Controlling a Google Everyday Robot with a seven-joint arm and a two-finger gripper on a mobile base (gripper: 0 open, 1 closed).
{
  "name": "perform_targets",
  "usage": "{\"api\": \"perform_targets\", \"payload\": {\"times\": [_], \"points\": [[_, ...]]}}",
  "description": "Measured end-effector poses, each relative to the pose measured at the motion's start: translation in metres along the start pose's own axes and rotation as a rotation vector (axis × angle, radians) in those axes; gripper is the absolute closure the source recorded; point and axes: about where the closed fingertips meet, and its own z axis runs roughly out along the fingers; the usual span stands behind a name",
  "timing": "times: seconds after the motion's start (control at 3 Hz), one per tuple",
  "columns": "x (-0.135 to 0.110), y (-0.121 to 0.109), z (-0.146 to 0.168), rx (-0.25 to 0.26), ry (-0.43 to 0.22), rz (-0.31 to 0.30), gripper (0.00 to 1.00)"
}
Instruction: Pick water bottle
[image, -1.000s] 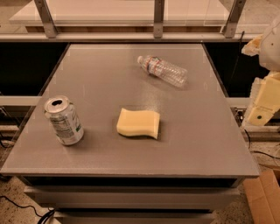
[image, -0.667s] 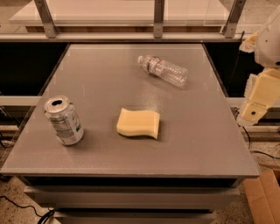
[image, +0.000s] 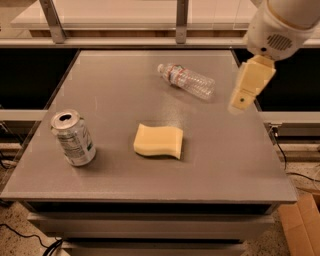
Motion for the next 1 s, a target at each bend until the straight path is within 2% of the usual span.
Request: {"api": "perform_targets", "payload": {"times": [0.67,1.0], "points": [[-0.054,-0.070,0.060,-0.021,-0.014,0.136,0.00],[-0.070,-0.096,0.094,-0.042,-0.004,0.191,0.00]]}}
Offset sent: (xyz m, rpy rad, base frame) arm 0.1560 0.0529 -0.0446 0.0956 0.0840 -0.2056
